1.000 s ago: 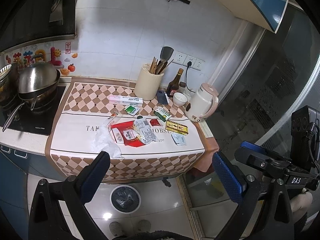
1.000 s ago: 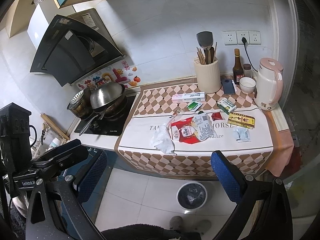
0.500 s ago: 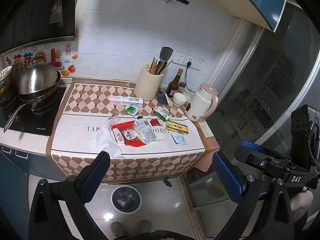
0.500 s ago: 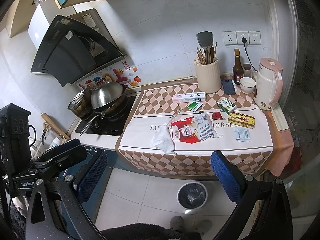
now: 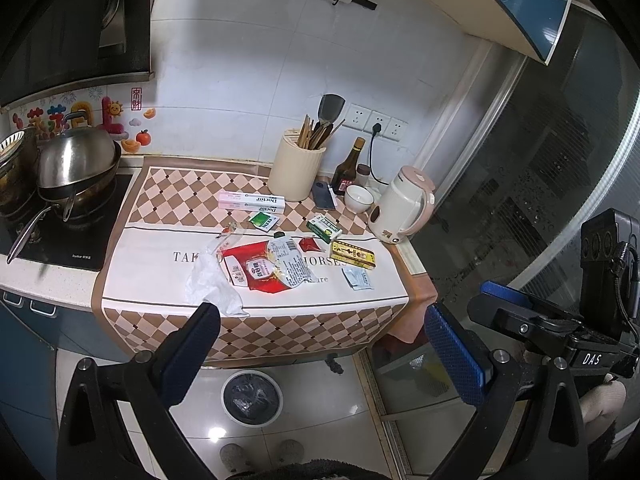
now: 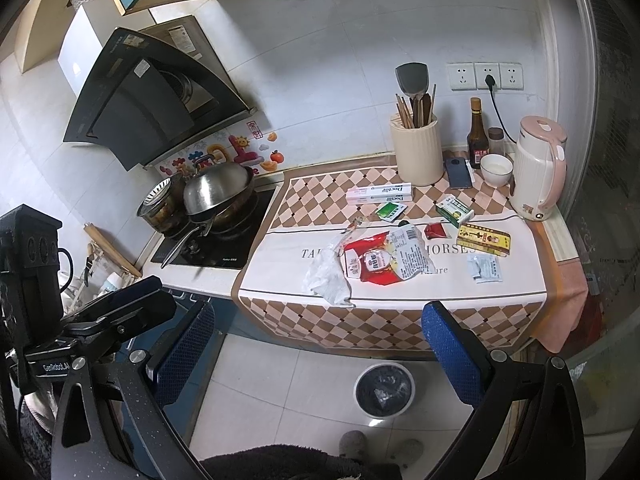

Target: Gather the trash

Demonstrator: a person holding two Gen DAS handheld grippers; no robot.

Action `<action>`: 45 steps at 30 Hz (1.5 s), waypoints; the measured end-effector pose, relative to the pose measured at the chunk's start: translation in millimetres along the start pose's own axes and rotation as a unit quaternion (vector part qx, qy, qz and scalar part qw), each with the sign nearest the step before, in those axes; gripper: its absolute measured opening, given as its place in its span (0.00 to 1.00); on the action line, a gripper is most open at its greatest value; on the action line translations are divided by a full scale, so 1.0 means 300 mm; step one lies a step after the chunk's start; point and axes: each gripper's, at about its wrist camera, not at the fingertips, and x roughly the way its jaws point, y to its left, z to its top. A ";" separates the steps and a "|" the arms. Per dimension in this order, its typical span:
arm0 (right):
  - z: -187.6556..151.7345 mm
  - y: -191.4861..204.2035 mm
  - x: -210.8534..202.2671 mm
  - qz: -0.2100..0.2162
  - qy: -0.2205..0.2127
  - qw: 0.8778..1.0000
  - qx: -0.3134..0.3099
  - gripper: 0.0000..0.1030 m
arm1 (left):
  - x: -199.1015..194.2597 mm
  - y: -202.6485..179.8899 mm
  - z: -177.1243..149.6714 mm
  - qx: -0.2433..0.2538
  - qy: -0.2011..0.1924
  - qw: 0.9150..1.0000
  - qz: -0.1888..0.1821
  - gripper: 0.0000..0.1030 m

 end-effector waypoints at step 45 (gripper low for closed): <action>0.099 -0.878 0.800 -0.184 0.127 0.960 0.170 1.00 | 1.114 0.497 -0.106 -0.194 0.216 0.914 0.284 0.98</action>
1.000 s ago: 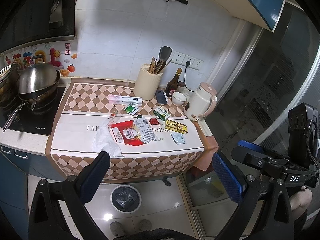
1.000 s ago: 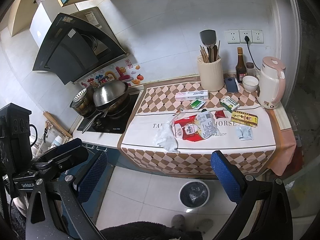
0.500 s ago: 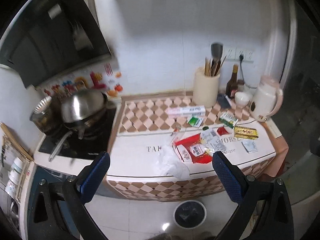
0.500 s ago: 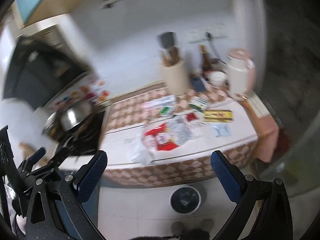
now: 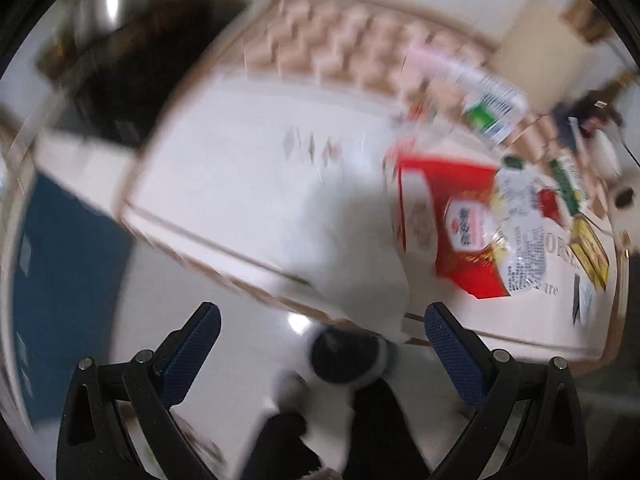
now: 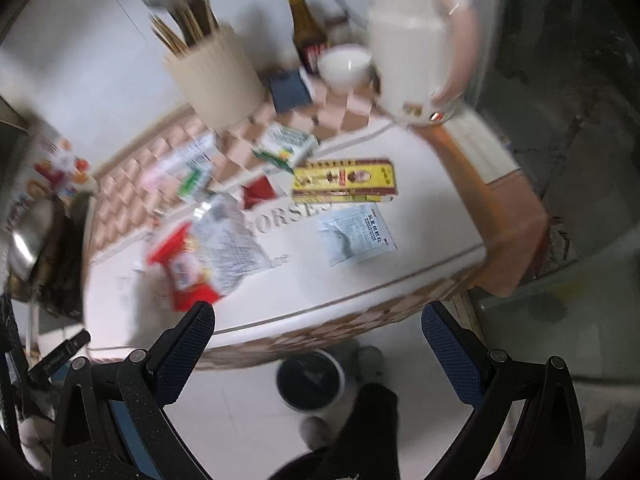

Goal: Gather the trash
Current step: 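Grasp the white tissue with the left tool while the right tool grasps the yellow box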

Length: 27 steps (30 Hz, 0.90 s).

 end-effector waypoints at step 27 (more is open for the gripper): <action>0.472 0.114 0.773 -0.023 0.149 0.948 -0.279 0.66 | -0.040 -0.220 0.073 -0.081 -0.061 0.995 -0.010 0.01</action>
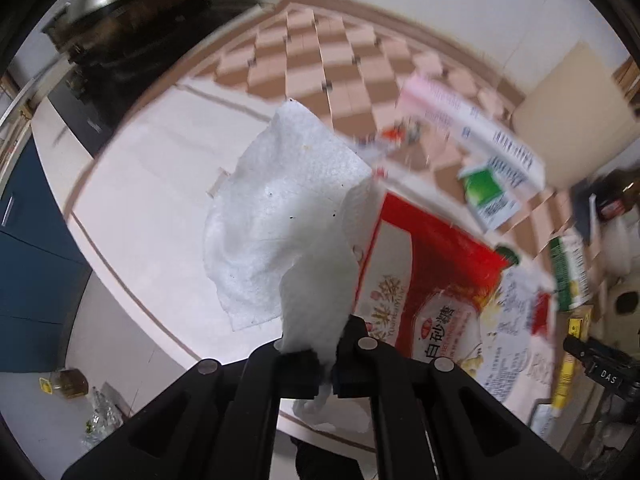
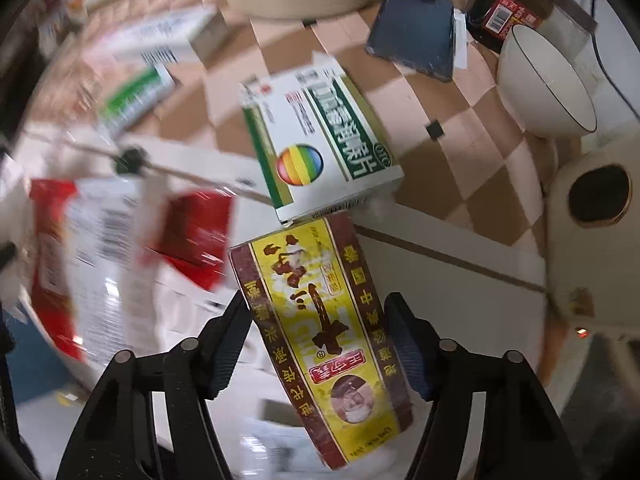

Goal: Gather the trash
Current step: 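Grasp the white tissue with the left tool while the right tool grasps the yellow box, then carry tissue and yellow box down to the floor bin and release both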

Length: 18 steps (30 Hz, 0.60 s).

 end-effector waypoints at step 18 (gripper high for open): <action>-0.261 0.377 -0.494 0.152 -0.152 0.971 0.110 0.64 | -0.254 0.173 -0.132 0.114 -0.023 0.990 -0.074 0.01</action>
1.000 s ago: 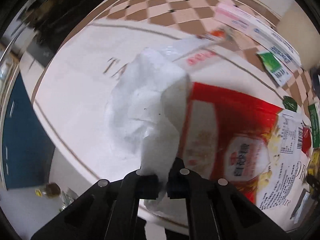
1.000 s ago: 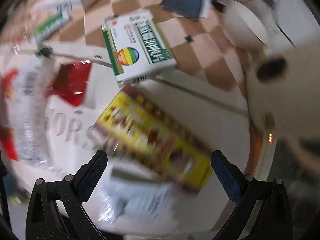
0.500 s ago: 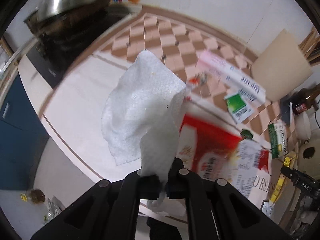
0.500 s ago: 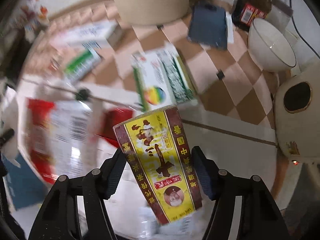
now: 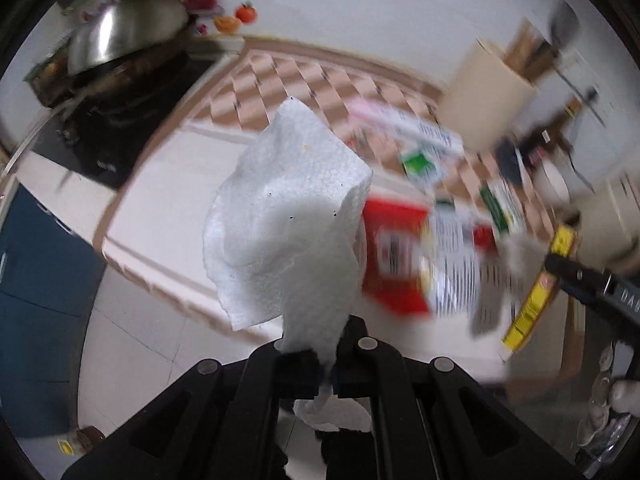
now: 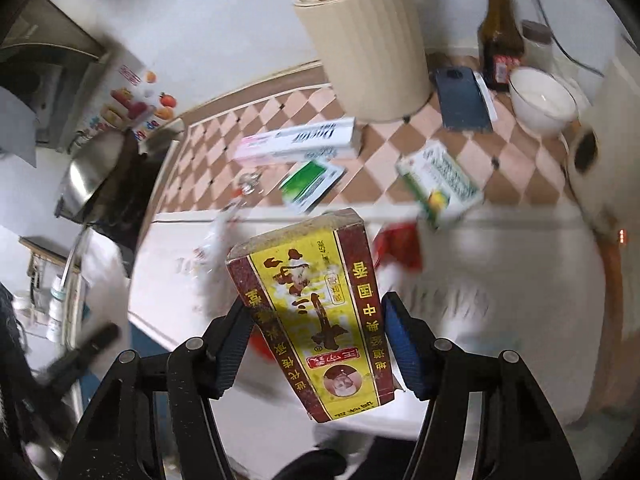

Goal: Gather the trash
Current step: 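Carry tissue and yellow box down to the floor bin and release both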

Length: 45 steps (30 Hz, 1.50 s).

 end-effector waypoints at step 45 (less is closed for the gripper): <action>-1.542 -0.592 1.618 -0.024 0.199 0.946 0.257 1.00 | 1.629 0.332 -1.018 0.086 0.258 0.962 0.034 1.00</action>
